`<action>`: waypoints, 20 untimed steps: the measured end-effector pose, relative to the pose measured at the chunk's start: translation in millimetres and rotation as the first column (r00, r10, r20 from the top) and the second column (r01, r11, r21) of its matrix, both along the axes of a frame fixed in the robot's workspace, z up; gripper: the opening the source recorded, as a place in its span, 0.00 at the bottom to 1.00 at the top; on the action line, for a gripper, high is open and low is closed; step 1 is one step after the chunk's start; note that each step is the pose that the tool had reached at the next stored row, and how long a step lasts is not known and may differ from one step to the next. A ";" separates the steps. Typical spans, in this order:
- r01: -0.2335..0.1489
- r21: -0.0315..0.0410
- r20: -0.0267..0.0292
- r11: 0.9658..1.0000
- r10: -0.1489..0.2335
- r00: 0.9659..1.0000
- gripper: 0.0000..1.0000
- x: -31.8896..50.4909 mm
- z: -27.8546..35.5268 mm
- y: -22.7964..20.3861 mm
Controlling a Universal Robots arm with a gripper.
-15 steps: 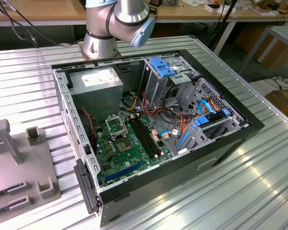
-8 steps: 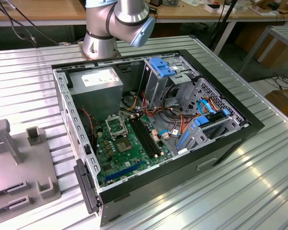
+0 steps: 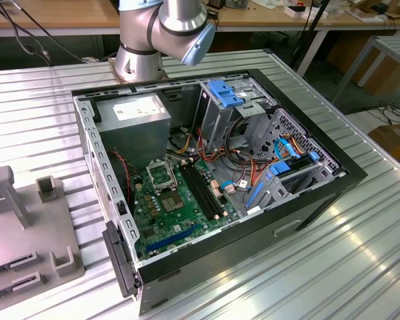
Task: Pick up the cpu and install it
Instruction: 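Pick up the cpu and move it towards the insertion slot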
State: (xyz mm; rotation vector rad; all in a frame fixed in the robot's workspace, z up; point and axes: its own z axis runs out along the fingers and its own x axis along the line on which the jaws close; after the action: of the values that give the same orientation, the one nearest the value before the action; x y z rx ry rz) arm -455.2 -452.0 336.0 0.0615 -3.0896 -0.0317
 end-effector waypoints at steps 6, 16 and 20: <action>0.000 0.000 0.000 1.000 0.000 1.000 0.47 0.0 4.8 0.0; 0.000 0.000 0.000 1.000 0.000 1.000 0.47 0.0 11.6 0.0; 0.000 0.000 0.000 1.000 0.000 1.000 0.47 0.0 14.2 0.0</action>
State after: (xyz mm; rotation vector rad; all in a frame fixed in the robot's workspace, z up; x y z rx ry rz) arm -455.2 -452.0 350.2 0.0614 -3.0894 -0.0317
